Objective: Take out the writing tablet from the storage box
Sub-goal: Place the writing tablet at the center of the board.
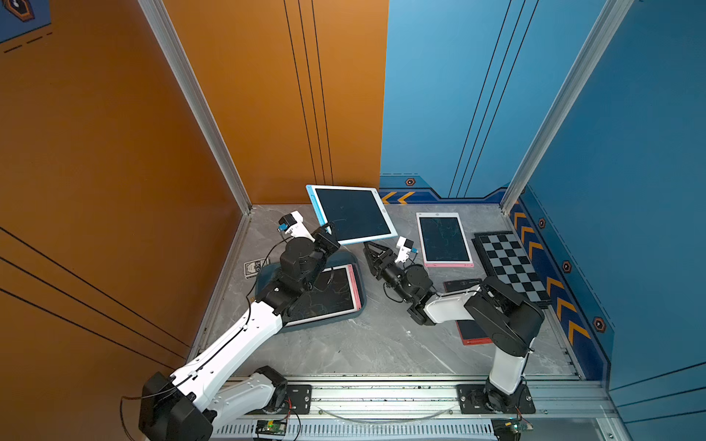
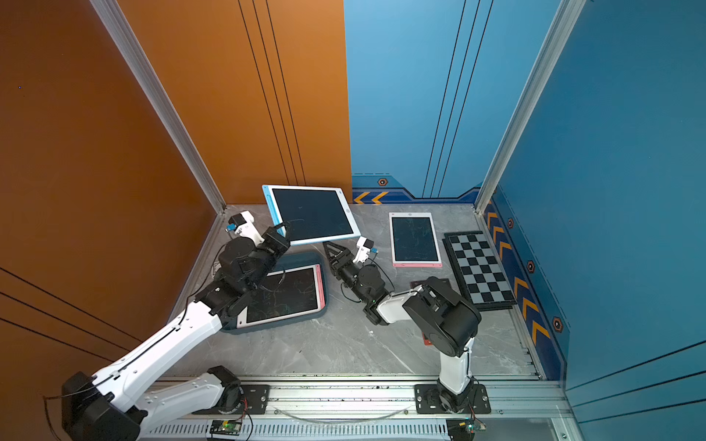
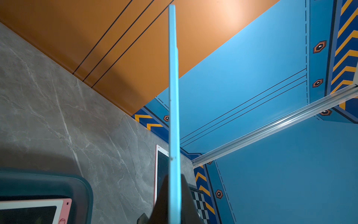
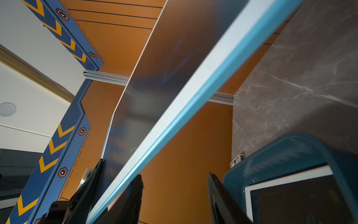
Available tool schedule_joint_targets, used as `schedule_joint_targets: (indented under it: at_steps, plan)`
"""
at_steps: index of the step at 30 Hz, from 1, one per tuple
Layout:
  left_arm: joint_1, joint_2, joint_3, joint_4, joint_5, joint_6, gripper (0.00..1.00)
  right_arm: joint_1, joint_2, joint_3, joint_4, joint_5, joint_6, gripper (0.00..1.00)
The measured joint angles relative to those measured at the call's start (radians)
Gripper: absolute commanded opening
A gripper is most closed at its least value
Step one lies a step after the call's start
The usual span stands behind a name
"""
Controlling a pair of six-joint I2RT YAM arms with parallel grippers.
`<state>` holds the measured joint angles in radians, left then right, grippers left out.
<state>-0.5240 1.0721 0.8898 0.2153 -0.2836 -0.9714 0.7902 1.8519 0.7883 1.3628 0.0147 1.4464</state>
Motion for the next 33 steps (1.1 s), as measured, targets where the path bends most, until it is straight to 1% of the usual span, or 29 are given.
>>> schedule_joint_targets:
  at_steps: [9,11,17,21,25,27,29,30,32,33]
  plan:
    - [0.137,-0.037,-0.031,-0.003,0.029,-0.035,0.0,0.006,0.0,0.054,0.014,-0.039,0.003,0.58]
    - [0.153,-0.05,-0.039,-0.003,0.034,-0.048,0.0,0.006,0.008,0.084,0.02,-0.042,0.012,0.58]
    - [0.143,-0.06,-0.049,0.007,0.072,-0.079,0.0,0.006,0.098,0.187,0.036,-0.061,0.065,0.55]
    - [0.131,-0.058,-0.052,0.006,0.095,-0.085,0.0,0.006,0.145,0.201,0.035,-0.065,0.106,0.54]
    - [0.121,-0.048,-0.052,0.007,0.104,-0.087,0.0,0.006,0.151,0.206,0.036,-0.064,0.116,0.53]
    - [0.109,-0.038,-0.053,0.011,0.11,-0.096,0.0,0.006,0.151,0.217,0.036,-0.064,0.118,0.46]
    - [0.097,-0.029,-0.059,0.023,0.117,-0.105,0.0,0.002,0.151,0.242,0.035,-0.065,0.122,0.34]
    - [0.092,-0.026,-0.063,0.028,0.12,-0.109,0.0,0.001,0.151,0.255,0.035,-0.064,0.127,0.3]
    - [0.081,-0.022,-0.075,0.036,0.127,-0.123,0.0,0.0,0.152,0.279,0.036,-0.064,0.132,0.24]
    - [0.077,-0.021,-0.079,0.046,0.127,-0.127,0.0,0.0,0.152,0.285,0.035,-0.061,0.133,0.22]
